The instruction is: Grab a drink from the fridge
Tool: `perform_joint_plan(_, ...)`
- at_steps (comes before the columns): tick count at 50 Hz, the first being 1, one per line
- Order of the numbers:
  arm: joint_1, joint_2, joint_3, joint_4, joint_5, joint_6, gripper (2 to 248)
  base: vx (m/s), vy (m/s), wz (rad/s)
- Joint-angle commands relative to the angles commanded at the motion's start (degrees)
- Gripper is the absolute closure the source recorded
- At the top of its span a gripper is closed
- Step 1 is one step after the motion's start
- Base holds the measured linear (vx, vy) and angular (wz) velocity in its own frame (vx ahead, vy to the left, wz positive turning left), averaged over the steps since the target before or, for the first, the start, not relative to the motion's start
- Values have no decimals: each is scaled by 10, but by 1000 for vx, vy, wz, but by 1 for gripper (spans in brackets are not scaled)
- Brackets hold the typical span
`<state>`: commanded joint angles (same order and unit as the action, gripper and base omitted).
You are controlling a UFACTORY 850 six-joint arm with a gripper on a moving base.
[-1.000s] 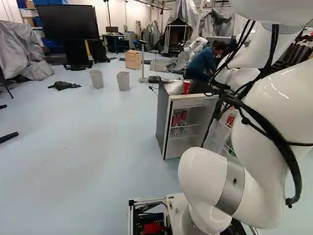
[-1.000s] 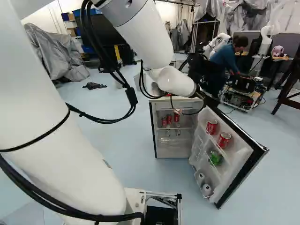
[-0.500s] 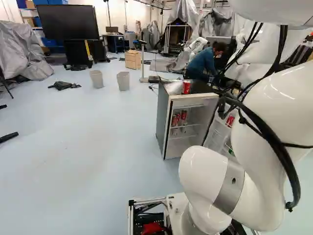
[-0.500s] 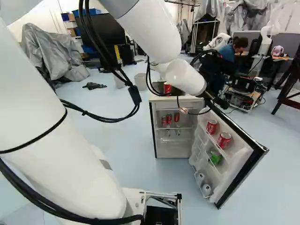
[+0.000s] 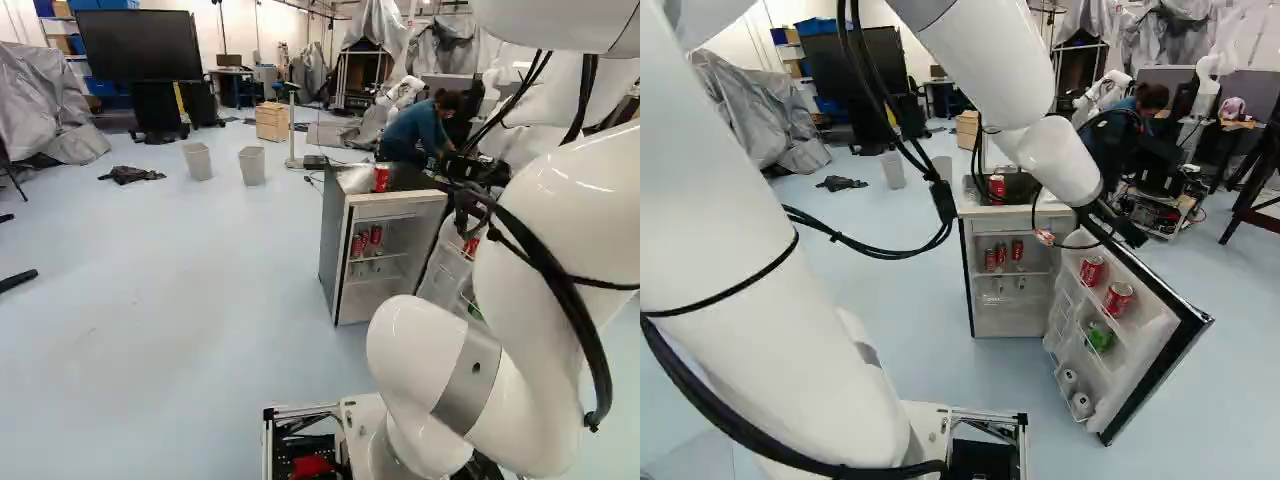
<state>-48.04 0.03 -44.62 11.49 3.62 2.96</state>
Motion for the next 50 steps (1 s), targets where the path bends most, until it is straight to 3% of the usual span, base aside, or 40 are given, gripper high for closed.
perform_joint_plan(15, -23, -28, -28, 9, -37, 0, 3, 0, 0, 0)
perform_joint_plan(50, -61, -108, -116, 10, -72, 0, 3, 0, 0, 0)
